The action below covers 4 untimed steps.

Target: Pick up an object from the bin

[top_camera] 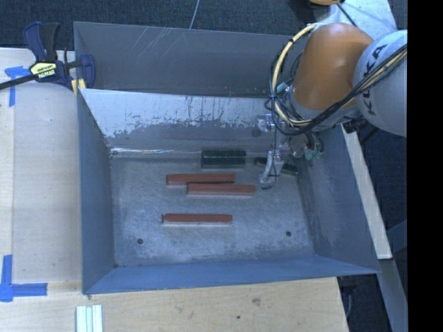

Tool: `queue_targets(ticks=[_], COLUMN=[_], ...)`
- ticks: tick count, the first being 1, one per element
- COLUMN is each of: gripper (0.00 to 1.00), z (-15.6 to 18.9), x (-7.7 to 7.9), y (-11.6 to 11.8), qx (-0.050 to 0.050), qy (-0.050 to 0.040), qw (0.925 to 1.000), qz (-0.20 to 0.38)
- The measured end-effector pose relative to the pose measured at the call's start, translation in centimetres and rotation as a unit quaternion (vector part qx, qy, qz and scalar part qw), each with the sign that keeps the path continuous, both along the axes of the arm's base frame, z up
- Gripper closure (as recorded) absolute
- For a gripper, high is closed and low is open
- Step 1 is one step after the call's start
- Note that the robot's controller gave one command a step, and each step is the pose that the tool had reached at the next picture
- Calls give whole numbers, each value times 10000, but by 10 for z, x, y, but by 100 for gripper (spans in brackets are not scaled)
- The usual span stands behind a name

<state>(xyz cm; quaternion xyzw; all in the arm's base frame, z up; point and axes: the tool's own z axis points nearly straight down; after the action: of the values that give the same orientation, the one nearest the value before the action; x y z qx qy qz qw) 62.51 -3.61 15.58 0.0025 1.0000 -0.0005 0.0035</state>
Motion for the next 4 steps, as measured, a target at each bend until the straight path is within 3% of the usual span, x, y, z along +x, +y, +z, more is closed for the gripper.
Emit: queue_targets(ticks=[1, 2, 3, 4], gripper=[0, 0, 100, 100], z=[-76, -95, -77, -77], x=[-4, -4, -31, -31], y=[13, 12, 92, 92], qx=[9, 20, 46, 46], qy=[-1, 51, -28, -30], qw=[9992, 9981, 9895, 9895], qz=[-396, -620, -1447, -1445])
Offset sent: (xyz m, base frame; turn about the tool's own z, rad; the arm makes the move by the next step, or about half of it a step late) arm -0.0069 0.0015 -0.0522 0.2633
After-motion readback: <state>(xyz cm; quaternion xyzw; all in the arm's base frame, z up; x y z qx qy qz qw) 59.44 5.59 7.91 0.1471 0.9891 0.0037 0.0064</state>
